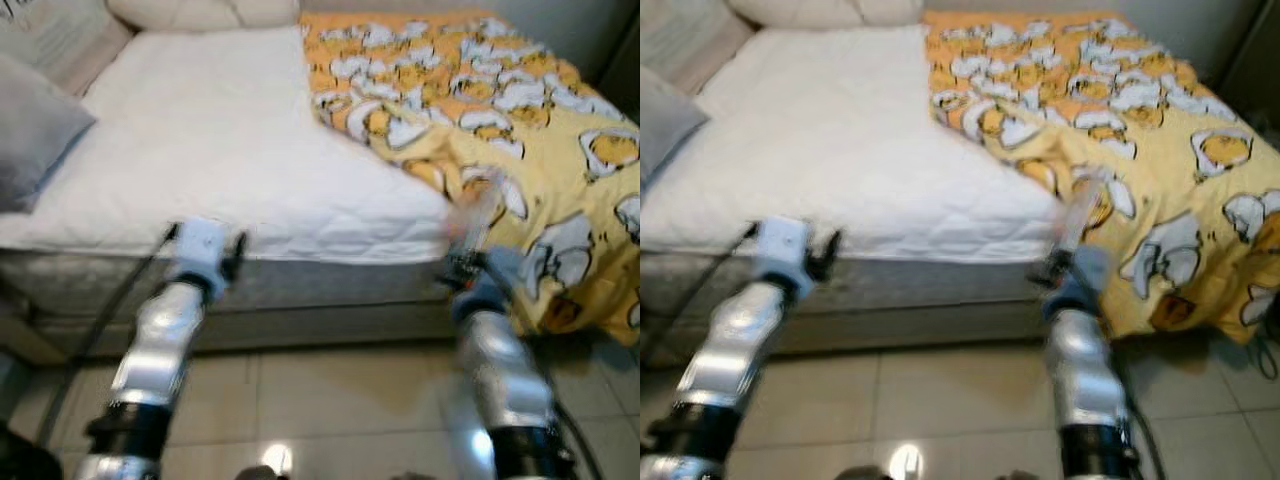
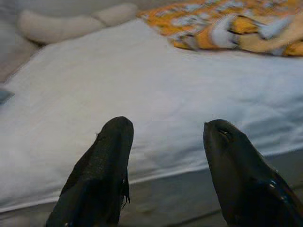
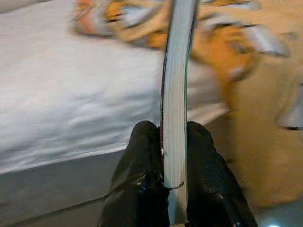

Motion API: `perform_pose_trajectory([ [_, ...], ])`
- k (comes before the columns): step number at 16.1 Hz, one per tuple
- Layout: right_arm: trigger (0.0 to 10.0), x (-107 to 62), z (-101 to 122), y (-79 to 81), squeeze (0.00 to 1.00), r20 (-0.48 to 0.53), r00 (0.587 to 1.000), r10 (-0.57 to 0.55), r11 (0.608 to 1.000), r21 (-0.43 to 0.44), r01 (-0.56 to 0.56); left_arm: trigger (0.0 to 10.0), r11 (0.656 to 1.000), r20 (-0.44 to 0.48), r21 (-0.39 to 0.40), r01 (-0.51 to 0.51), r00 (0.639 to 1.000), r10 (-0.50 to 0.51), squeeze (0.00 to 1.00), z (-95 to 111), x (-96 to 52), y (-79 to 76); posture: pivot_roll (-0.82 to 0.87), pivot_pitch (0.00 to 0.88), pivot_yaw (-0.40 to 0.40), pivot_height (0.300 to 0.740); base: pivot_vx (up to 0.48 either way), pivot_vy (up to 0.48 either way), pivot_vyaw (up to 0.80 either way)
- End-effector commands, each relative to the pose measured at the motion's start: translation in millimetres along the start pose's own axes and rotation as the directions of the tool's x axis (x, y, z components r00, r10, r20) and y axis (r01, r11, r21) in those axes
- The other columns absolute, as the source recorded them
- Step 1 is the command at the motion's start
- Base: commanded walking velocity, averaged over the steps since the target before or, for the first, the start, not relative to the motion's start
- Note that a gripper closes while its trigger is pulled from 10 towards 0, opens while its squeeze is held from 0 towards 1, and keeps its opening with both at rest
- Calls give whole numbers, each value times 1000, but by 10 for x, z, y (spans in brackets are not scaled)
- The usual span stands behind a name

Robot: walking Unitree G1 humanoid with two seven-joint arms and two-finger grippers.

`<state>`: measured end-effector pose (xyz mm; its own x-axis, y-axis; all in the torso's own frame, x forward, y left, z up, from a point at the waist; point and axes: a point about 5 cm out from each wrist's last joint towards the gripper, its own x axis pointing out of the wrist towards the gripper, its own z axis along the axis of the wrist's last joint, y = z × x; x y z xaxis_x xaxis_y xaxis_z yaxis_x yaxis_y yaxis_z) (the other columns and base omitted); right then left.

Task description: Clean up the room

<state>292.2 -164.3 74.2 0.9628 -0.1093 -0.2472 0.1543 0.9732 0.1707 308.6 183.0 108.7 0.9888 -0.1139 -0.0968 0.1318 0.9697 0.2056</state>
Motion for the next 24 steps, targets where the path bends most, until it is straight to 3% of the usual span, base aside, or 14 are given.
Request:
perform_pose_trajectory([
  [1, 10000, 17, 158, -30, 0, 66, 998, -2, 1000, -6, 3, 10000, 1000, 18, -3, 24, 1000, -24, 0, 40, 19, -86, 21, 0, 15, 740, 0, 450, 0],
  [10, 10000, 32, 182, -27, 0, 63, 997, 35, 998, -44, -33, 10000, 1000, 24, -22, 18, 1000, -18, 0, 2, -25, -135, 21, 0, -10, 740, 0, 443, 0],
  [18, 10000, 43, 205, -1, 0, 75, 996, 50, 998, -28, -48, 10000, 998, 53, -60, -2, 999, 6, 0, 56, -17, -96, 26, 0, -5, 740, 0, 0, 0],
  [24, 10000, 38, 200, -1, 0, 76, 996, 53, 997, -61, -48, 10000, 998, 55, -67, 7, 999, -4, 0, 66, -15, -99, 23, 0, 2, 740, 312, 0, 0],
])
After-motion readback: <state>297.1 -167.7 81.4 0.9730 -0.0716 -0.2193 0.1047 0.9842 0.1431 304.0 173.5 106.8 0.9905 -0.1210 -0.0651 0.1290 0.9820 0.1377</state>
